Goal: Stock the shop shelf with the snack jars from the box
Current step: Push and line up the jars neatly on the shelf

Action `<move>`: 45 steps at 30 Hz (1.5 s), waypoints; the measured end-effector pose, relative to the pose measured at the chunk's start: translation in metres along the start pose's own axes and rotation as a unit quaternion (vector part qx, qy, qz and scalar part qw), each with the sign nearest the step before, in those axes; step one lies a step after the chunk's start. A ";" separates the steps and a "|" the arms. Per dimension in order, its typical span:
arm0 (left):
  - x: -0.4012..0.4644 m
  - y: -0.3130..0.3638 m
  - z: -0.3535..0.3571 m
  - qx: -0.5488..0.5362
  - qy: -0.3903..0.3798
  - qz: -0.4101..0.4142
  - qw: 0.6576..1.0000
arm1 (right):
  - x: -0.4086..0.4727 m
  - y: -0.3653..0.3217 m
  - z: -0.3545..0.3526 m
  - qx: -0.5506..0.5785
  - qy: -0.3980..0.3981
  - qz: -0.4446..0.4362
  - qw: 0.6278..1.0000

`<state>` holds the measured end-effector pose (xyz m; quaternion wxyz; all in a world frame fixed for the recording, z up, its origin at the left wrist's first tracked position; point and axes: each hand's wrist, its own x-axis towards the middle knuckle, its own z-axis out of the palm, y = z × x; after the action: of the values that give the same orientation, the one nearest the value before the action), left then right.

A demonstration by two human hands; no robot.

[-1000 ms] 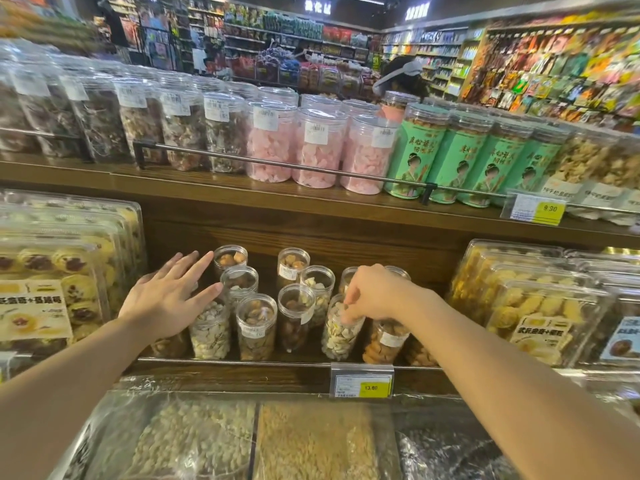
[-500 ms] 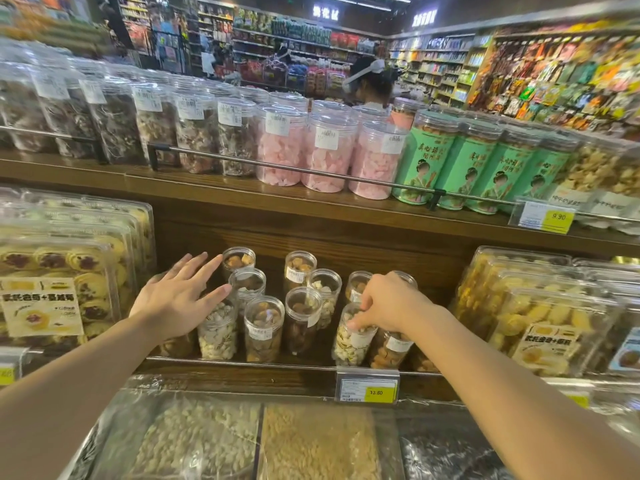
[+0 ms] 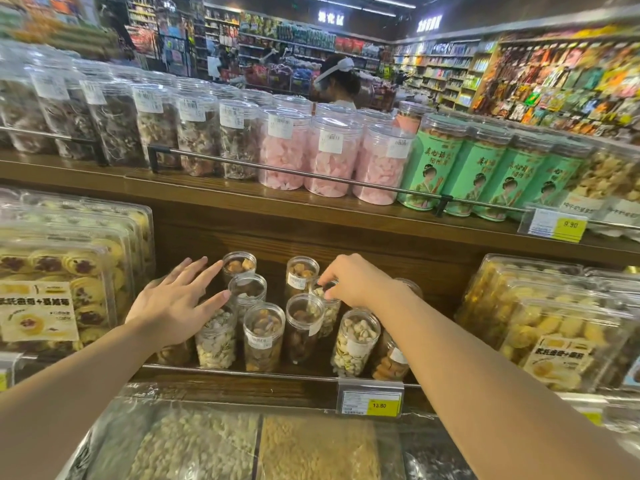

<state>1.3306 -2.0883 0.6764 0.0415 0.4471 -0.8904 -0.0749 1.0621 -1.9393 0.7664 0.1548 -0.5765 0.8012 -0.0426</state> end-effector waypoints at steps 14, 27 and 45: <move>0.000 -0.002 0.002 -0.010 0.009 0.012 1.000 | 0.030 0.019 0.005 0.048 0.041 0.031 0.998; 0.001 -0.001 0.001 -0.008 0.009 0.017 1.000 | 0.033 0.032 0.012 0.093 0.017 0.023 0.995; 0.000 0.000 -0.008 -0.009 -0.030 0.023 0.999 | -0.017 0.100 0.063 -0.053 0.053 0.180 0.981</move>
<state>1.3315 -2.0893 0.6847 0.0202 0.4235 -0.9006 -0.0957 0.9941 -1.8835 0.6850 0.0864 -0.4267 0.9003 -0.0022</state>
